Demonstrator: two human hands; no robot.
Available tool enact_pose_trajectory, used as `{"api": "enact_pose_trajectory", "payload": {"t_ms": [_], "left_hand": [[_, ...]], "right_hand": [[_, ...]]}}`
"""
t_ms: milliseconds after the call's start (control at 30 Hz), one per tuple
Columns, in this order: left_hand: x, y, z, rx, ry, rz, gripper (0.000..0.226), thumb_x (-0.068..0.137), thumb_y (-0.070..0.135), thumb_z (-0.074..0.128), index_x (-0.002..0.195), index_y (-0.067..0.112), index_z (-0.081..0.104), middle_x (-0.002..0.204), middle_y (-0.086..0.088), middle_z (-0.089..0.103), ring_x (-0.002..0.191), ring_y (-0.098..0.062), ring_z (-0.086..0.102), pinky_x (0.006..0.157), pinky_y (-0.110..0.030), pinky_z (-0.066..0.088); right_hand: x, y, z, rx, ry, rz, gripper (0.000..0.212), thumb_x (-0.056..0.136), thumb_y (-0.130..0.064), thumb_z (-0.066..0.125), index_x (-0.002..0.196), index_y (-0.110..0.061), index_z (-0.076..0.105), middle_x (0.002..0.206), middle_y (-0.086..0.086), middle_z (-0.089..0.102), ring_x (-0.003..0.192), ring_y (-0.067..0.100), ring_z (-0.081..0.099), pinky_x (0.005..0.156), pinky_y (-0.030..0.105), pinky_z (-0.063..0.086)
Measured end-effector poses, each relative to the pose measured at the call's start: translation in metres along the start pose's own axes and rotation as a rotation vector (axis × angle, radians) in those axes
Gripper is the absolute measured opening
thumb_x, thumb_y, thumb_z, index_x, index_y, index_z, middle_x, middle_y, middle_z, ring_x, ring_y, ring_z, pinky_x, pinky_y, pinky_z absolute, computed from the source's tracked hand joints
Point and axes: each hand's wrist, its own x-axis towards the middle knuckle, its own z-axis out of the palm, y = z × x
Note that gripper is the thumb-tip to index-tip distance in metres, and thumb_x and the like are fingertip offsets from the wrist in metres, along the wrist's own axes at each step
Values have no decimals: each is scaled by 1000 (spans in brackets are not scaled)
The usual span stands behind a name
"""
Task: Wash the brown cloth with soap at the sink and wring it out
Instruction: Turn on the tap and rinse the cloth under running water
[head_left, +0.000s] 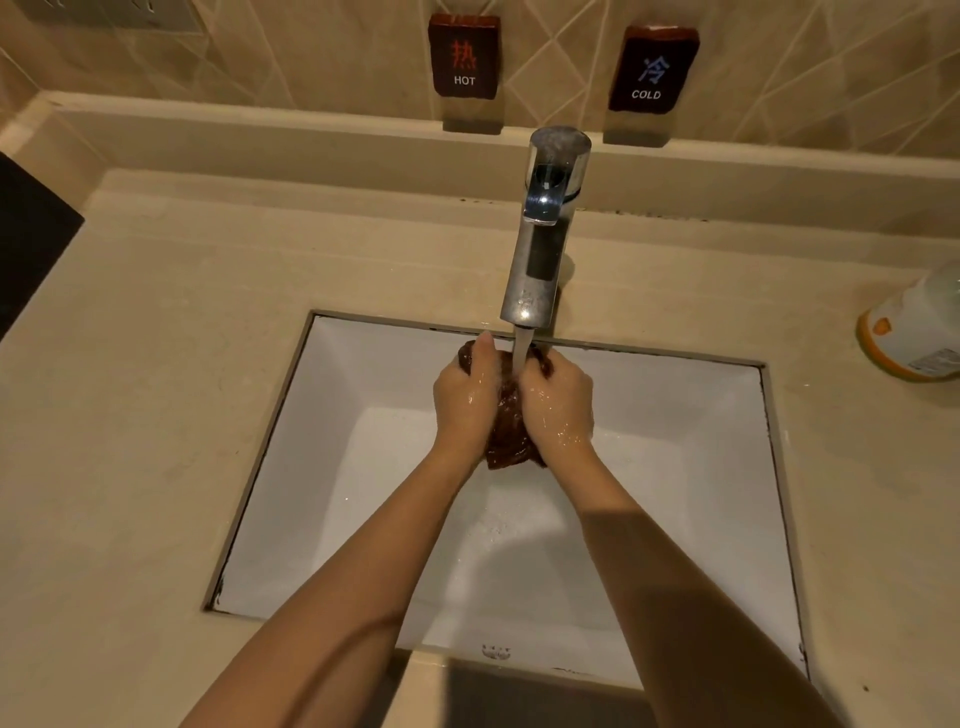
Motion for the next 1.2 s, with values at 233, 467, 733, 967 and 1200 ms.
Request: {"api": "enact_pose_trajectory", "payload": {"t_ms": [233,467,733,967,1200], "left_hand": [[-29,-22,-4,-273,-239,-45,46,90,52,41,133,38,40,131,4,53,117,-12,55,90,-34,53],[-1,-3,-20,-638,-136,-343,52,87,50,58,113,4,60,106,-18,60,98,-29,61,89,-42,51],[-7,14,3,-193,0,-225,28,93,33,54,92,7,65,90,-14,70,84,-24,66,78,-37,55],[-5,15,0,-112,4,-167,24,92,28,56,100,7,63,90,-7,67,82,-18,63,73,-29,54],[-23,7,5,-25,-57,-167,24,94,22,52,92,2,65,76,-4,66,67,-13,63,62,-27,53]], "right_hand": [[0,-6,-1,251,182,124,30,97,-40,39,96,-18,59,93,1,63,88,15,58,75,25,44],[-37,11,-22,-144,-108,-255,20,92,-39,49,103,-25,58,100,-6,57,89,7,56,71,12,43],[-18,-7,1,-75,208,-47,24,94,-31,47,75,-19,55,70,-3,57,65,15,54,55,22,37],[-37,-6,-6,-139,73,-52,16,96,-32,41,102,-24,53,93,-4,61,85,15,60,76,31,53],[-27,-17,-7,-20,262,98,24,97,-40,38,91,-22,52,73,-9,54,75,15,58,65,25,42]]}}
